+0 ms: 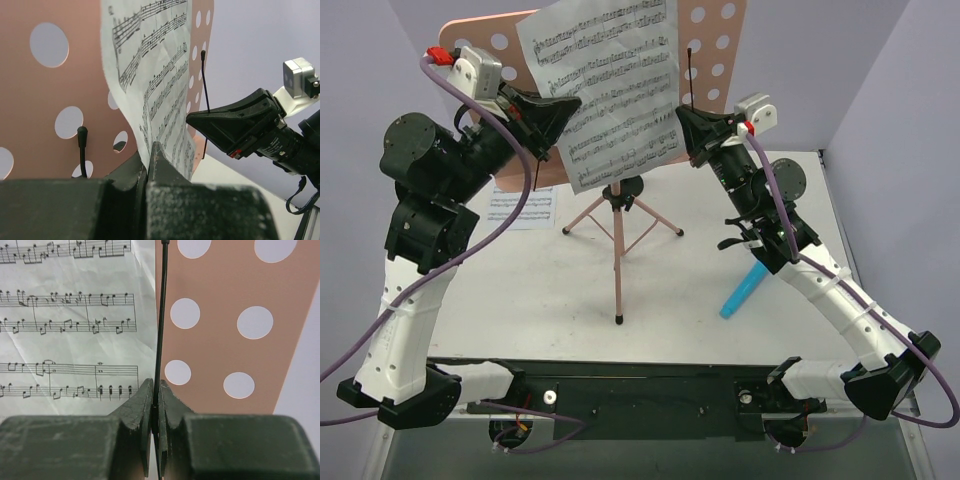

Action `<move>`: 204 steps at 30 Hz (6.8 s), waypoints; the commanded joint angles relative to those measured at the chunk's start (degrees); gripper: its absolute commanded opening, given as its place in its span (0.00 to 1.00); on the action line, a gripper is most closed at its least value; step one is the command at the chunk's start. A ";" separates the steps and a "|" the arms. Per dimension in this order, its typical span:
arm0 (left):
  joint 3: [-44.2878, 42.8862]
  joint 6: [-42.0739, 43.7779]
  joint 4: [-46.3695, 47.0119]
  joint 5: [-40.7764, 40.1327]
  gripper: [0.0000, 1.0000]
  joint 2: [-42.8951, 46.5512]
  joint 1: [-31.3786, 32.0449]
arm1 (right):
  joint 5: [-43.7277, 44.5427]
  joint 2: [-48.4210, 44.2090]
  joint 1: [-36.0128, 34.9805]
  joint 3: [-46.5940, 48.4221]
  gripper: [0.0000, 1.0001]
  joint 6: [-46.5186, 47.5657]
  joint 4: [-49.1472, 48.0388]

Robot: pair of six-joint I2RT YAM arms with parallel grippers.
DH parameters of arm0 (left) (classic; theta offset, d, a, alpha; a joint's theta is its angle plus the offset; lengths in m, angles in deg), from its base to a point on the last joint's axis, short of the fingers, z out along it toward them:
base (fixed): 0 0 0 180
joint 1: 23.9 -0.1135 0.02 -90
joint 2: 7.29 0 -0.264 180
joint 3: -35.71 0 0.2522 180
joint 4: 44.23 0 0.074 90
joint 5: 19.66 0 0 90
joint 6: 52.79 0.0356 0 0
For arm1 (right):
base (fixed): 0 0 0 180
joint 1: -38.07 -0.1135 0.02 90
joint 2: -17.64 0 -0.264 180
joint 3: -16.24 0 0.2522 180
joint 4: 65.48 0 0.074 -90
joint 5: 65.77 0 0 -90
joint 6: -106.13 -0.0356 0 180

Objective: Set up the instrument practice props

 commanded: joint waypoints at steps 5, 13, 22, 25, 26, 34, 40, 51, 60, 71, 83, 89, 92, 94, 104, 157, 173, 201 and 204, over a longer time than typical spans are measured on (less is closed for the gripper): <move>-3.37 -0.91 6.73 3.78 0.00 -2.16 -0.41 | 1.03 -2.95 0.10 -0.11 0.00 -1.55 -8.42; -6.19 -0.64 8.30 8.70 0.00 -5.16 -0.23 | 0.32 -3.56 0.10 -0.73 0.00 -1.81 -8.07; -6.63 -1.26 11.21 10.38 0.00 -7.88 1.00 | -0.38 -4.44 0.10 -1.52 0.00 -2.16 -7.98; -7.86 -0.74 11.12 10.81 0.00 -8.85 1.79 | -0.47 -4.70 0.10 -1.43 0.00 -2.16 -7.54; -8.30 -0.21 10.95 10.99 0.00 -9.46 2.40 | -0.47 -4.70 0.10 -1.43 0.00 -2.25 -7.37; -11.55 1.64 9.19 10.64 0.00 -11.75 4.60 | -0.82 -4.70 -0.07 -1.61 0.00 -2.34 -7.19; -12.78 1.55 9.10 10.38 0.00 -13.24 5.48 | -0.73 -4.70 -0.25 -1.69 0.00 -2.43 -7.28; -14.54 1.73 7.96 10.99 0.00 -15.53 6.01 | -0.91 -4.88 -0.42 -1.69 0.00 -2.16 -6.93; -17.00 2.08 6.73 11.61 0.00 -17.38 6.01 | -1.00 -4.97 -0.43 -1.78 0.00 -2.25 -6.84; -19.90 2.08 5.41 11.52 0.18 -19.22 6.01 | -1.00 -5.23 -0.43 -2.31 0.06 -2.34 -7.54; -20.87 2.08 5.06 10.82 0.62 -19.75 5.40 | -2.23 -7.43 -0.43 -3.71 0.30 -1.29 -7.46; -21.22 2.43 4.09 10.29 0.65 -17.56 4.34 | -1.79 -10.76 -0.43 -6.34 0.35 0.47 -7.02; -19.56 3.48 3.47 8.98 0.66 -15.71 4.08 | -1.61 -13.22 -0.42 -7.84 0.36 1.61 -6.49; -17.89 4.36 3.30 8.01 0.67 -13.87 3.99 | -1.26 -14.63 -0.43 -8.98 0.36 2.31 -6.05; -5.42 6.03 2.68 5.11 0.68 -0.69 3.11 | 0.85 -24.21 -0.34 -14.43 0.37 3.64 -2.19; 80.55 -53.47 30.60 -14.77 0.77 14.03 -33.71 | 13.15 -45.49 -0.51 -38.52 0.35 -27.12 28.85; 75.20 -54.70 48.29 -14.67 0.77 -15.70 -35.47 | 14.12 -44.87 -0.60 -38.96 0.35 -28.53 29.55; 59.11 -61.28 58.81 -14.24 0.76 -43.29 -35.56 | 15.44 -37.49 -0.60 -37.55 0.35 -27.65 27.61; 59.37 -63.04 65.43 -13.18 0.76 -46.11 -35.65 | 15.09 -36.79 -0.60 -37.55 0.35 -27.65 27.53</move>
